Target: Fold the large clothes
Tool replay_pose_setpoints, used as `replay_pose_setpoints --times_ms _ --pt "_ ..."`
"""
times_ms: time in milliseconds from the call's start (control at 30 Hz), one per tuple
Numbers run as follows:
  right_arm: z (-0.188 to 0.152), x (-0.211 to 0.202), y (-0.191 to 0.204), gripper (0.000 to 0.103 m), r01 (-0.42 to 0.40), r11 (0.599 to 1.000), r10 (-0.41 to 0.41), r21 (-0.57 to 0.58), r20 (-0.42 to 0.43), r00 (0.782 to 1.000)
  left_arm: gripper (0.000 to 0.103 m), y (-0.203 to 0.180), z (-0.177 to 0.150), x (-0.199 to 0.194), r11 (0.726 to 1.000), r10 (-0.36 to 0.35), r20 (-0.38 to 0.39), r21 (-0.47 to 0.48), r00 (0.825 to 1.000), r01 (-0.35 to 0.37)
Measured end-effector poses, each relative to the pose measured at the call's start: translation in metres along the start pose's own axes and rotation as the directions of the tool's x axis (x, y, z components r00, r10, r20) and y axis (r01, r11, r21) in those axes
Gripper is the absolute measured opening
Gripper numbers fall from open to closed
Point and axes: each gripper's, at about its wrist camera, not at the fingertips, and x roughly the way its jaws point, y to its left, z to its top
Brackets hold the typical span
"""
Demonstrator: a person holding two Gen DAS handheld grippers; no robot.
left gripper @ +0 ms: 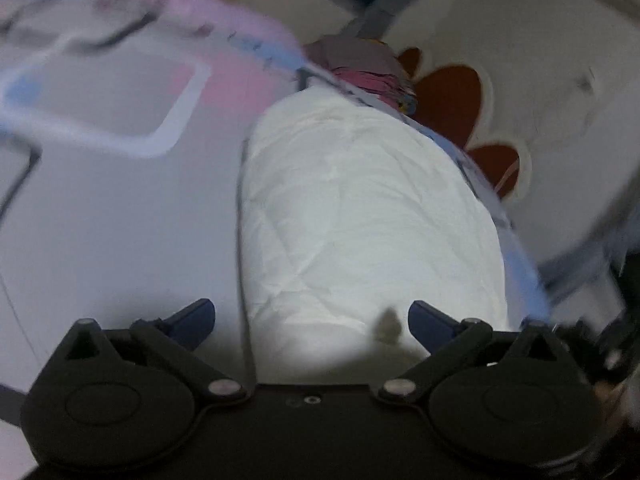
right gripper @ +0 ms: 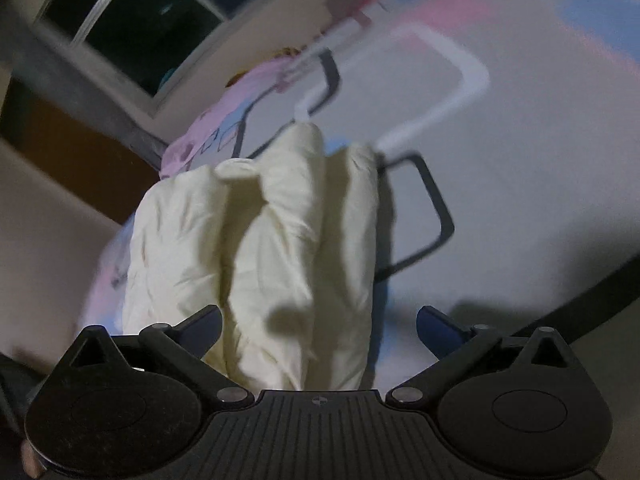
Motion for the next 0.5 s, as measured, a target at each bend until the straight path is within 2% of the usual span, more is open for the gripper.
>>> replay_pose_setpoints --times_ms 167,267,400,500 --pt "0.005 0.015 -0.020 0.103 -0.080 0.992 0.082 0.097 -0.020 0.996 0.103 0.010 0.004 0.018 0.996 -0.084 -0.063 -0.049 0.994 0.081" --pt "0.001 0.027 -0.022 0.103 -0.102 0.990 0.107 0.099 -0.046 0.993 0.102 0.008 0.004 0.031 0.995 -0.087 -0.095 -0.048 0.992 0.082" --pt "-0.001 0.042 -0.012 0.102 -0.148 0.987 0.154 0.056 -0.107 0.982 0.103 0.013 0.005 0.042 0.991 -0.126 -0.117 -0.061 0.985 0.119" --pt "0.000 0.055 0.002 0.102 -0.150 0.989 0.147 -0.008 -0.139 0.979 0.103 0.012 0.004 0.050 0.989 -0.139 -0.130 -0.064 0.982 0.131"
